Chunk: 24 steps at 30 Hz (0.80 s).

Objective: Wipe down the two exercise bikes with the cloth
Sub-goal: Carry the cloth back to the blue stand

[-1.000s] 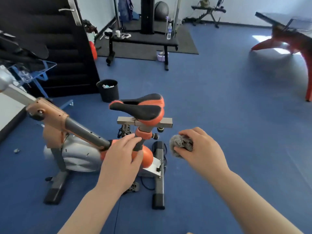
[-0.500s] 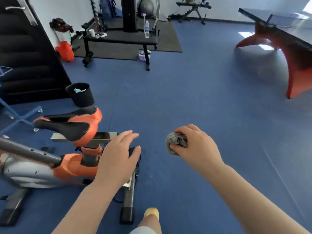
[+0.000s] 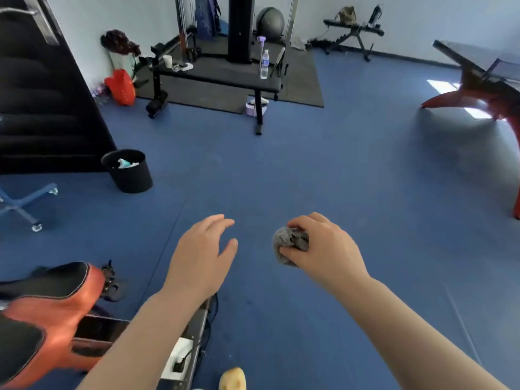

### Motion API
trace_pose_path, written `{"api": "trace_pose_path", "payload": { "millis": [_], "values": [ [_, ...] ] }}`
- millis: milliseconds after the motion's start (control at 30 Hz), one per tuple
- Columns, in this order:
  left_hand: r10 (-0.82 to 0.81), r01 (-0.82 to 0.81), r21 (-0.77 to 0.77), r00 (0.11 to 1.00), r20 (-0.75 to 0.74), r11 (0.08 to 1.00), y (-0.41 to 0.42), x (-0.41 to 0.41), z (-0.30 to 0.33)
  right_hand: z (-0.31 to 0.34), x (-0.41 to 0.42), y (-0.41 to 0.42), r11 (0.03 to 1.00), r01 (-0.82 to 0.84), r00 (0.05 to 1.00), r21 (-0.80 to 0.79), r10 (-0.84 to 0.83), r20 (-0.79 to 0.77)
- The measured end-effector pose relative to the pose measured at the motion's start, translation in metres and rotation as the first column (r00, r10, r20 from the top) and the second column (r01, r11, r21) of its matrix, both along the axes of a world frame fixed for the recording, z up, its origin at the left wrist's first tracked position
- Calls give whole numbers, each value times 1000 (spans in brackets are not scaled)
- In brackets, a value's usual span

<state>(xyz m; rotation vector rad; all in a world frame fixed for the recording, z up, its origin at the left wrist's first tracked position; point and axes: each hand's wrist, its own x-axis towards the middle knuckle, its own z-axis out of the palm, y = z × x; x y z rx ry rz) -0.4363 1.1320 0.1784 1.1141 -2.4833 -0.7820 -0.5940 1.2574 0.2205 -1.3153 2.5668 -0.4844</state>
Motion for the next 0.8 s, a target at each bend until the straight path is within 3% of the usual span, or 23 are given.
{"api": "trace_pose_path", "payload": {
  "millis": [233, 433, 600, 800],
  "values": [
    [34, -34, 22, 999, 25, 999, -66, -98, 12, -2, -106, -79, 999, -43, 999, 3, 43, 11],
    [273, -273, 13, 962, 4, 962, -136, -161, 4, -5, -195, -186, 968, -250, 968, -22, 250, -9],
    [443, -443, -14, 897, -13, 896, -185, -200, 15, 7, -240, -278, 889, -456, 890, -43, 455, -21],
    [631, -632, 1, 774, 54, 775, -228, -186, 12, 3, -228, -380, 749, -661, 749, -47, 663, 12]
  ]
}}
